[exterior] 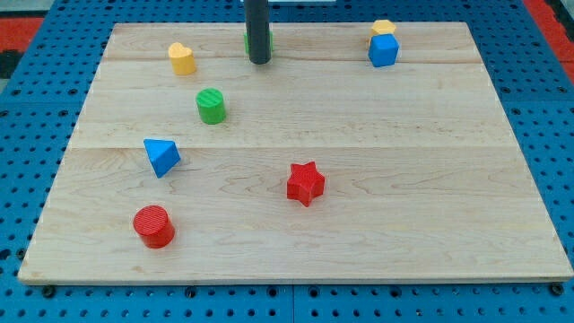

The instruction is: Move your arm to the yellow heart

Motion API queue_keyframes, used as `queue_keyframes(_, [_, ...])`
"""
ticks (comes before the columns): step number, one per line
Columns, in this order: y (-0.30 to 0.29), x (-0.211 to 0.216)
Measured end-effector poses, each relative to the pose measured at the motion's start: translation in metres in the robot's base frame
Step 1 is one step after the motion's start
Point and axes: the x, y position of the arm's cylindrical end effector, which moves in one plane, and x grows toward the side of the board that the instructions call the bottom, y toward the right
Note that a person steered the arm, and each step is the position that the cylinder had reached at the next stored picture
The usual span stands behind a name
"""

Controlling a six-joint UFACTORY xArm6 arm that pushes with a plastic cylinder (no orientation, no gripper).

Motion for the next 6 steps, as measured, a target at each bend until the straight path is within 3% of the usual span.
queue_keyframes(2, [-0.024, 0.001])
queue_keyframes(3, [-0.005, -0.015])
queue_keyframes(5, [-0.094, 0.066])
queue_keyframes(6, [-0.139, 0.050])
